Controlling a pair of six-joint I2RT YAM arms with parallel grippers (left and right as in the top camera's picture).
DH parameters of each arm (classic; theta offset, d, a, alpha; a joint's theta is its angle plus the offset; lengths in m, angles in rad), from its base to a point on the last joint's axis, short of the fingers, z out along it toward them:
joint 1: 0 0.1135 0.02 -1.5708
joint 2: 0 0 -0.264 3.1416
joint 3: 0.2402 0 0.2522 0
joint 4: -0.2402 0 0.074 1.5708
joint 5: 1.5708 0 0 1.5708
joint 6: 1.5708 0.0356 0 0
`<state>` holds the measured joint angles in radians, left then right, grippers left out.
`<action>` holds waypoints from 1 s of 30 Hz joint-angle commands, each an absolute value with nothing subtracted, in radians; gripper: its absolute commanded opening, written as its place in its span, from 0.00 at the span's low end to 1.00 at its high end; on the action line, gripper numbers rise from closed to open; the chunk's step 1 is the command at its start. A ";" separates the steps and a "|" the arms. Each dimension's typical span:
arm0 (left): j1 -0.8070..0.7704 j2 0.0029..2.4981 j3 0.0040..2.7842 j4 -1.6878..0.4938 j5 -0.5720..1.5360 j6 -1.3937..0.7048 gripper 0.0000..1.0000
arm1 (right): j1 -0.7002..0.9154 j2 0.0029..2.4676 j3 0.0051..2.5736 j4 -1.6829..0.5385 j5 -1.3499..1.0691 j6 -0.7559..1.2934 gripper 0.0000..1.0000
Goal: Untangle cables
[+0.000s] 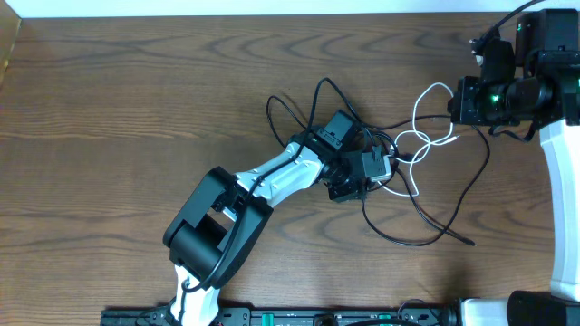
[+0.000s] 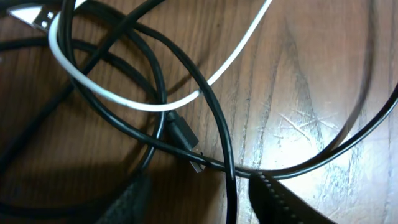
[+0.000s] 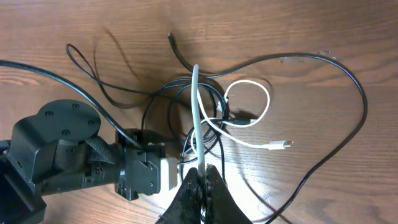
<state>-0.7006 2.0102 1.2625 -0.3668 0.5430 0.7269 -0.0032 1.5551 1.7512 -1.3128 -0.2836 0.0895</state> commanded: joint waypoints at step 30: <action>-0.698 2.055 1.261 -0.381 0.537 0.718 0.08 | 0.009 1.551 1.758 -1.294 -0.298 0.073 0.02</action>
